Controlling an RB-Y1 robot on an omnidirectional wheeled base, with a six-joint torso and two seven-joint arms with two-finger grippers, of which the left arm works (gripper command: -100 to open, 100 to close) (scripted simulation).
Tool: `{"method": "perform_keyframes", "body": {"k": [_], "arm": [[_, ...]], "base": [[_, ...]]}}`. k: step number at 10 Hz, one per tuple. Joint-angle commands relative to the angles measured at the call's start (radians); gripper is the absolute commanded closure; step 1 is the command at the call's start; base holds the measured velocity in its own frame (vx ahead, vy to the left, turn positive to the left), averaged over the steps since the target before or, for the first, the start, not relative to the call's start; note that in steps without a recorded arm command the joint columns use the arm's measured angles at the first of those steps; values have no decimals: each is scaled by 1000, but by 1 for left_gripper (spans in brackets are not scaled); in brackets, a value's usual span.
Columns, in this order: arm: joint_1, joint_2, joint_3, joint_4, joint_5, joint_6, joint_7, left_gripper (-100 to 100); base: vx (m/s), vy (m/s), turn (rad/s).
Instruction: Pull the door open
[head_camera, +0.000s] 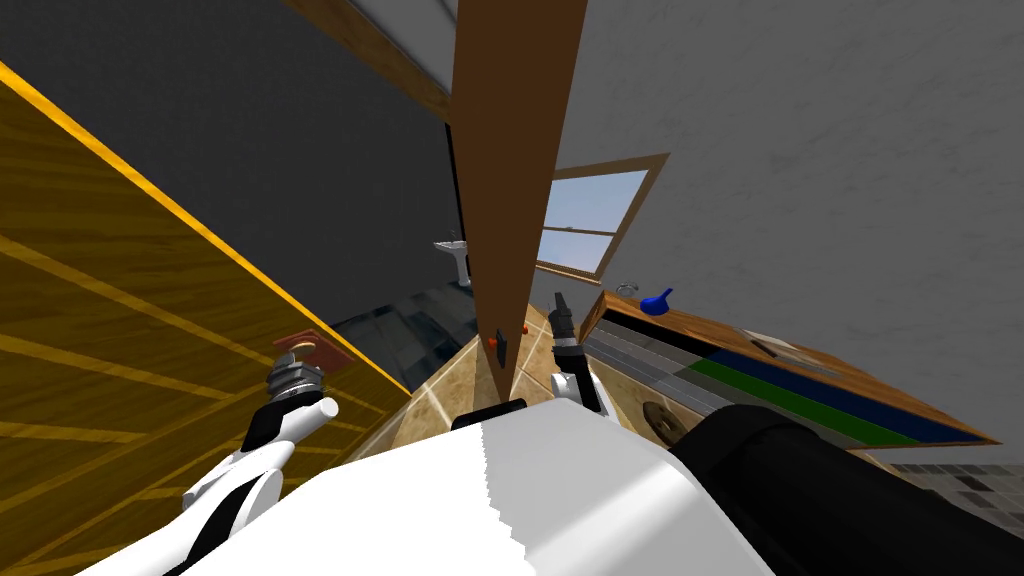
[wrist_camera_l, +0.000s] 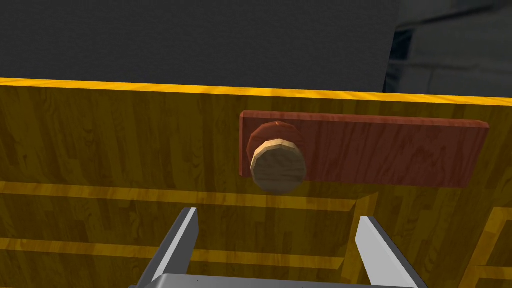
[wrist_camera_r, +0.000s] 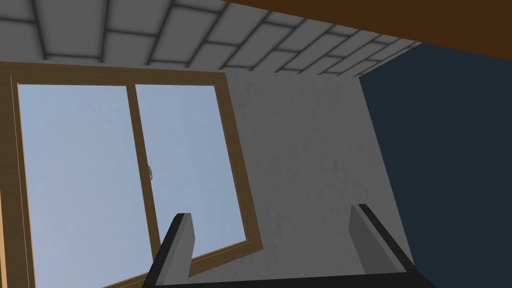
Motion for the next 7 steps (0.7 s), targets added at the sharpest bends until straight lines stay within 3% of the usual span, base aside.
{"method": "perform_keyframes", "body": {"k": [1,4,7], "arm": [[13,-2,14,-16,6,8,-10,-100],[15,6,42,0,18,3,-25,-100],[15,6,42,0,18,3,-25,-100]], "base": [[-3,63,-68],[4,56,-99],[2,15,-30]]}}
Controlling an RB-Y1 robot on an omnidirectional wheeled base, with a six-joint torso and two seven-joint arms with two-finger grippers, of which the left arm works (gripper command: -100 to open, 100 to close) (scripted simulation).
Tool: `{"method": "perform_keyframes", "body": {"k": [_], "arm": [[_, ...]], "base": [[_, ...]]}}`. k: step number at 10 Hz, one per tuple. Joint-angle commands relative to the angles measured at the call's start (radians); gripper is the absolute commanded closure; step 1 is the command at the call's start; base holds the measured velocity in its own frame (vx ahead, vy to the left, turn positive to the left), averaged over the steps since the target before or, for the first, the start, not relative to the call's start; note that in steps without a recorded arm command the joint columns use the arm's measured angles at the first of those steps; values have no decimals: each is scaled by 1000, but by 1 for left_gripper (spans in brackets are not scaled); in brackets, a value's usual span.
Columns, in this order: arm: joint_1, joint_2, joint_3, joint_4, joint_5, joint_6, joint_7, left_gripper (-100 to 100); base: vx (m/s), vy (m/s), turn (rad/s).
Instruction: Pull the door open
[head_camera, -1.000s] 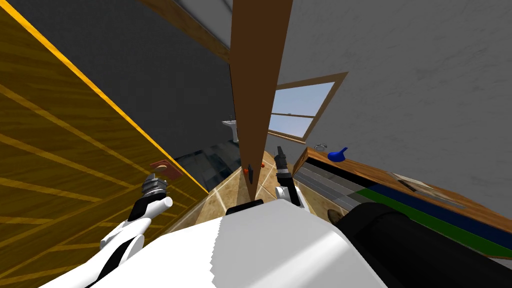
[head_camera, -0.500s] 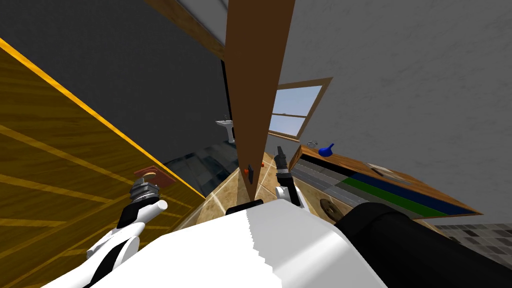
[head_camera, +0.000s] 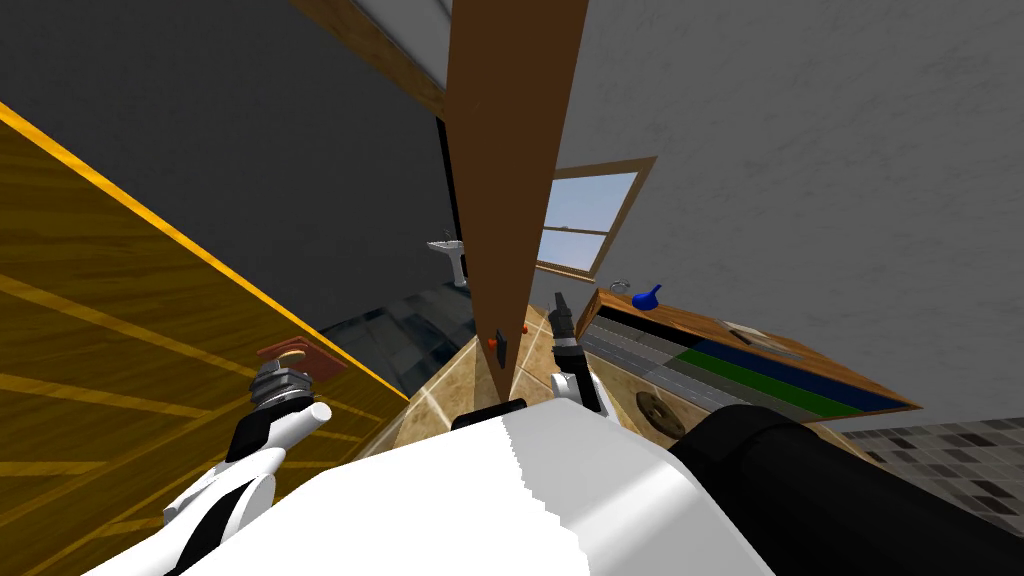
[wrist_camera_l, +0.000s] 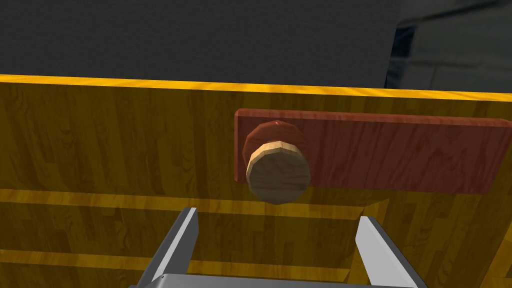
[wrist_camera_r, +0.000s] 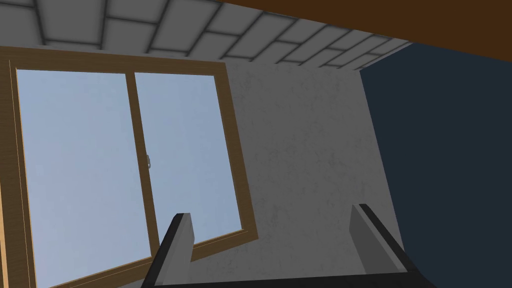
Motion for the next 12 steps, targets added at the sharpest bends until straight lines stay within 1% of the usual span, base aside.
{"method": "perform_keyframes", "body": {"k": [1,6,7,9,12], "arm": [[2,0,1,-4,0,3,-1,-100],[2,0,1,-4,0,3,-1,-100],[4,3,13,3,7,-1,-8,-100],[5,5,20,7,10,-2,-11,-100],[6,7,26,11,14,-4,-15,-100]], "base": [[1,-8,9],[2,-7,1],[21,56,-183],[-3,103,-141],[-11,67,-51]]}}
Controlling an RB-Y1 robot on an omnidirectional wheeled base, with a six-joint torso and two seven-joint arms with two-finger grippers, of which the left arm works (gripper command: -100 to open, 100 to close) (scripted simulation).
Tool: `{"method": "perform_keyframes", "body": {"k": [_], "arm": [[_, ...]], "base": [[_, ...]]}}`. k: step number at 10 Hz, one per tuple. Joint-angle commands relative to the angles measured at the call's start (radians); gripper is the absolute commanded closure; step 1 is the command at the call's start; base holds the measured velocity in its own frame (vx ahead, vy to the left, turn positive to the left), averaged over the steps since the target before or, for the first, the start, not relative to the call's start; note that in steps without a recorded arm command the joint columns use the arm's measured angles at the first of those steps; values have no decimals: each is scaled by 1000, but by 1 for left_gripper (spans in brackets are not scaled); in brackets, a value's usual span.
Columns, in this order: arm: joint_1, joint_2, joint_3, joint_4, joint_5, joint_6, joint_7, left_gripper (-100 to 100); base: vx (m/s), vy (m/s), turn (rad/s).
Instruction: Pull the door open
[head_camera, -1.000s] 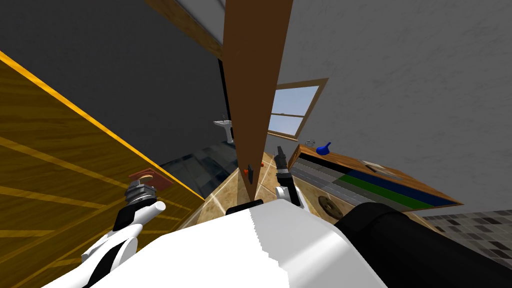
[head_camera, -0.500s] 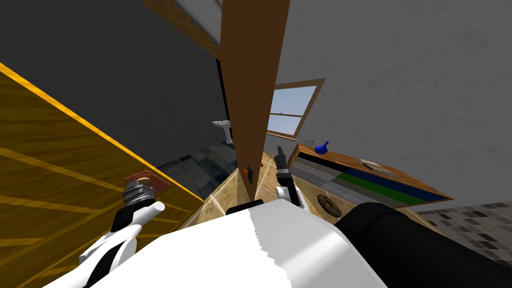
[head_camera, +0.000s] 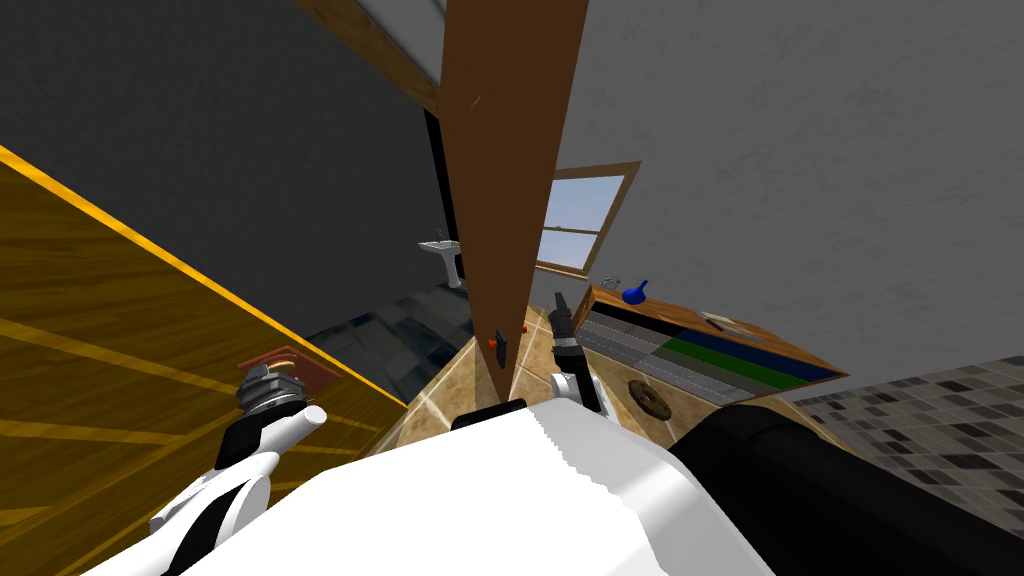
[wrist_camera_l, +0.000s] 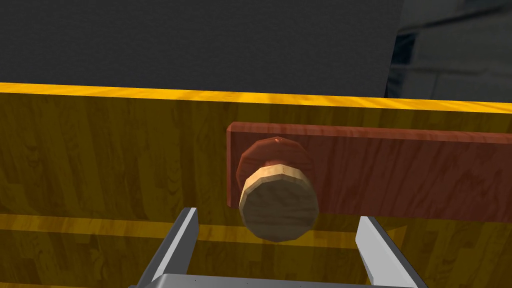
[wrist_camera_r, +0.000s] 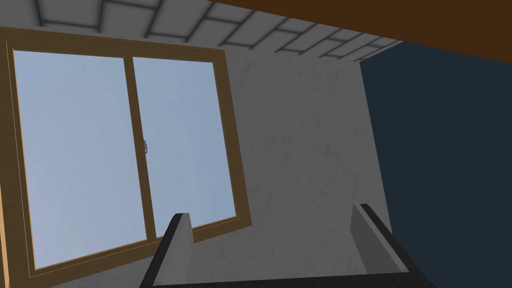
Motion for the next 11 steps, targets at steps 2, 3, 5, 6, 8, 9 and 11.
{"method": "perform_keyframes", "body": {"k": [2,3,5,6,8,9,11], "arm": [[4,-1,6,-6,3,3,-5,-100],[4,-1,6,-6,3,3,-5,-100],[4,-1,6,-6,3,3,-5,-100],[4,-1,6,-6,3,3,-5,-100],[4,-1,6,-6,3,3,-5,-100],[4,-1,6,-6,3,3,-5,-100],[4,-1,8,-4,4,2,-6,-100]], "base": [[0,-5,10],[2,-9,6],[3,1,-16],[0,12,-18],[0,-3,6],[-6,24,-10],[1,37,-63]]}}
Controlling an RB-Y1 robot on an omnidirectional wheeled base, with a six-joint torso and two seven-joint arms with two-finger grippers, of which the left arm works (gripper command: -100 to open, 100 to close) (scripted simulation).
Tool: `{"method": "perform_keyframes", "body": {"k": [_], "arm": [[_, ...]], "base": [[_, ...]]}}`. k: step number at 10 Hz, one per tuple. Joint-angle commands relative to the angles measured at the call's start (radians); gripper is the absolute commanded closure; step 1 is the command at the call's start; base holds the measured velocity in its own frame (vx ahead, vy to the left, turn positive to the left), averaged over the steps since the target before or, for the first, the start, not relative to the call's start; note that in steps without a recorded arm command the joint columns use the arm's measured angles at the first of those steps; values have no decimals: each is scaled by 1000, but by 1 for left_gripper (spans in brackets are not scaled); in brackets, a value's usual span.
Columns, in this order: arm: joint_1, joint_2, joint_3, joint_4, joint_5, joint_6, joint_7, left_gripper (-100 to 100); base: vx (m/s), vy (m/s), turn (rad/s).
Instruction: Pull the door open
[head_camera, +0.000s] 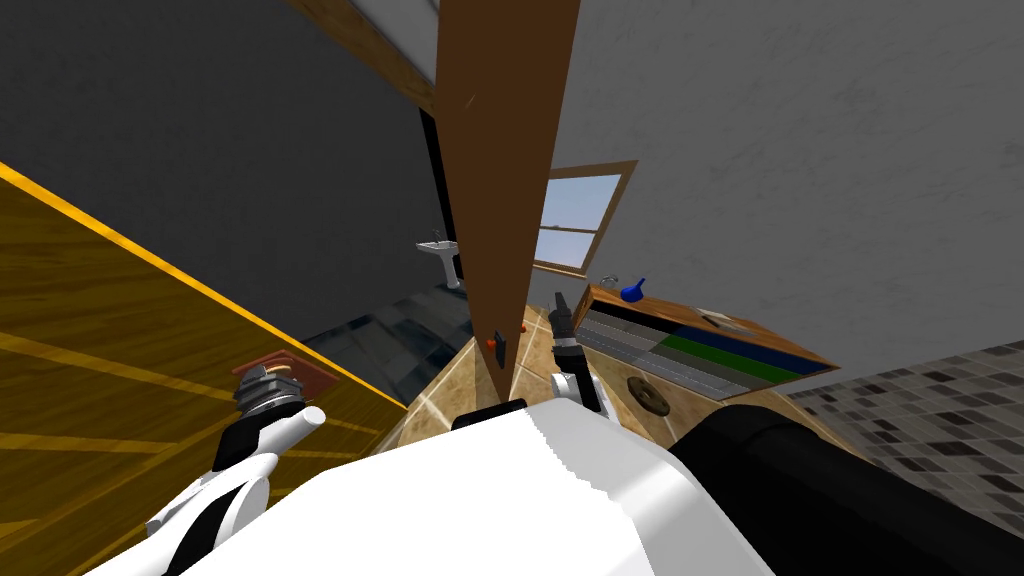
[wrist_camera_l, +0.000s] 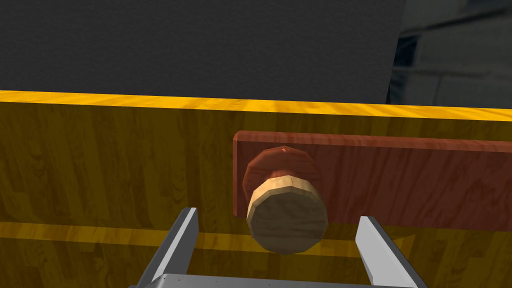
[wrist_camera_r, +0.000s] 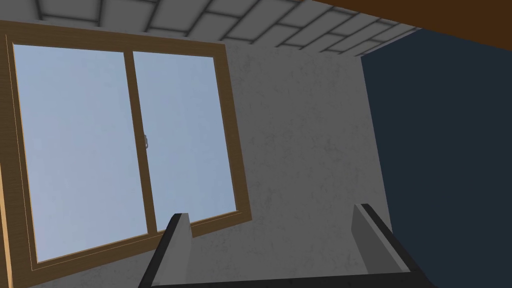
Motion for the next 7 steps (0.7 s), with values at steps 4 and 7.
{"method": "perform_keyframes", "body": {"k": [4,7], "arm": [[0,1,2,1,1,-1,-1,-100],[0,1,2,1,1,-1,-1,-100]], "base": [[-8,47,-34],[1,-6,5]]}}
